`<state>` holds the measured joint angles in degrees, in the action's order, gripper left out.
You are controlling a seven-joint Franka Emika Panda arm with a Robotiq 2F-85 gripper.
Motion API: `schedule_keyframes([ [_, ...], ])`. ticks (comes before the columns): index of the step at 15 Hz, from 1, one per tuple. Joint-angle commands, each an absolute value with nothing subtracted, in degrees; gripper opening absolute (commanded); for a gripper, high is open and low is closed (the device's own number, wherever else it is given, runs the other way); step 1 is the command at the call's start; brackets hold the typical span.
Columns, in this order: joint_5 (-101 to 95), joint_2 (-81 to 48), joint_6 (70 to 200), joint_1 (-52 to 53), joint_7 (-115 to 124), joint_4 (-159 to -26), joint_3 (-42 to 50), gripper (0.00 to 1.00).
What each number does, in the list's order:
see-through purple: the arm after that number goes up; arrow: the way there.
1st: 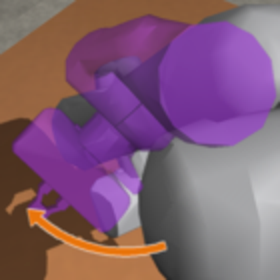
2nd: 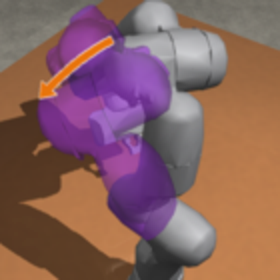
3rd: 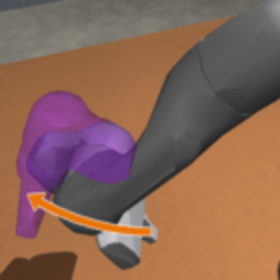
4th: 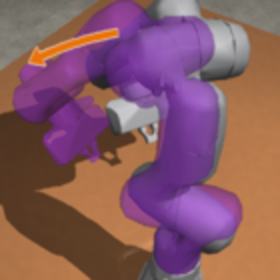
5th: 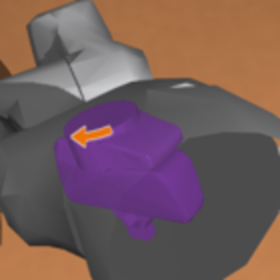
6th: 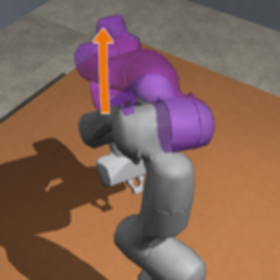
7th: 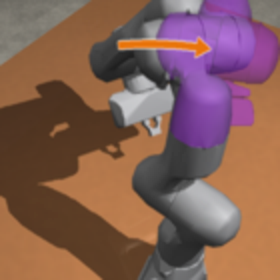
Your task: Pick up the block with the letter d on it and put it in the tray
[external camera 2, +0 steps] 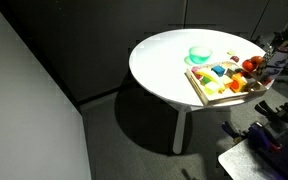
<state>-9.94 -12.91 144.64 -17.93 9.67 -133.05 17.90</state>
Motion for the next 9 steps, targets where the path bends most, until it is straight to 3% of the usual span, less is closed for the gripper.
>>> schedule_keyframes([
  [1,-9.12,-14.51,144.55,-17.75,7.93,-131.37,18.57,1.0],
  [5,-9.21,-15.62,144.46,-17.65,8.22,-130.85,18.73,1.0],
  [7,-9.39,-16.14,144.41,-17.48,8.48,-130.52,18.79,0.74],
  [9,-9.87,-16.19,144.3,-17.07,9.0,-130.27,18.86,0.59],
])
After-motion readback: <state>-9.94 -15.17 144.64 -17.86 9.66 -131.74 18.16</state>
